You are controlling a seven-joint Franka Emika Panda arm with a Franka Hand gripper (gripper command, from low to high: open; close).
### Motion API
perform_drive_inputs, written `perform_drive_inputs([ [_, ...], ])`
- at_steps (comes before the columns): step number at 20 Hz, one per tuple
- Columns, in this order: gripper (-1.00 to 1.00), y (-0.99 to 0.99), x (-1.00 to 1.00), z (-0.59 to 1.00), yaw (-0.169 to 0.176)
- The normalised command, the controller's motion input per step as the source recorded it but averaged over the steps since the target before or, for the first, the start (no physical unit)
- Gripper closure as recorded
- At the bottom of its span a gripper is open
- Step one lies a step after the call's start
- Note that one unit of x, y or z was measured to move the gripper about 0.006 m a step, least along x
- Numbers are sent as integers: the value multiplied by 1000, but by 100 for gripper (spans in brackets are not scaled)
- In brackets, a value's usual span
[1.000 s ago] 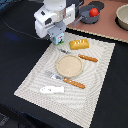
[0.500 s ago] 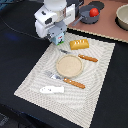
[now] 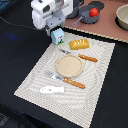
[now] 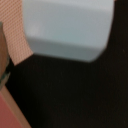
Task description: Interact with the objects in diverse but meaningful ways.
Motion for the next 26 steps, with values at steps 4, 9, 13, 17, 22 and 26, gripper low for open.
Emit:
perform_drive_inputs([
  [4,-100,0,784,816,-3],
  [9,-100,0,987,651,-9],
  [13,-100,0,1000,441,0],
  [17,-100,-1,1000,357,0],
  [22,-100,-4,1000,289,0],
  [26,-100,-9,1000,221,0],
])
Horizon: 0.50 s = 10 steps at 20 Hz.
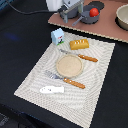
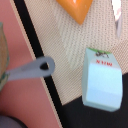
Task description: Interact with the objects in diverse but meaningful ways.
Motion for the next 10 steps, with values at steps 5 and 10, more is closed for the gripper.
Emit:
perform_drive_inputs([
  [5,-100,-30,915,-77,9],
  [10,-100,-47,750,-171,27],
])
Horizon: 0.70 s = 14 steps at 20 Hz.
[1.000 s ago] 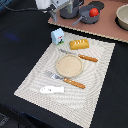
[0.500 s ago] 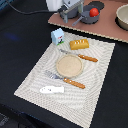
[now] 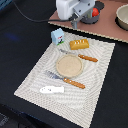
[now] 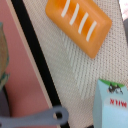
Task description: Interact with the objects in diverse but meaningful ways.
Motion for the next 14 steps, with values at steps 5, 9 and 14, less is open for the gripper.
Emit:
perform_drive_inputs([
  [5,-100,6,244,-229,144],
  [9,-100,99,0,-82,193],
  [14,-100,54,0,-35,197],
])
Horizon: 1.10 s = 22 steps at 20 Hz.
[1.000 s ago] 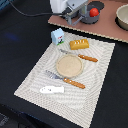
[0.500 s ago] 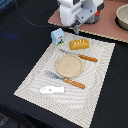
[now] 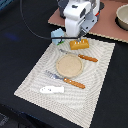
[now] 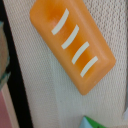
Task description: Interact with the objects in diverse but meaningful ways.
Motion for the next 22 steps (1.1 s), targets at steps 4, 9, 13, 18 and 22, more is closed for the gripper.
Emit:
perform_drive_inputs([
  [4,-100,0,215,156,139],
  [9,-100,-5,302,46,90],
  [13,-100,0,77,-136,66],
  [18,-100,0,29,-209,58],
  [22,-100,0,23,-181,58],
])
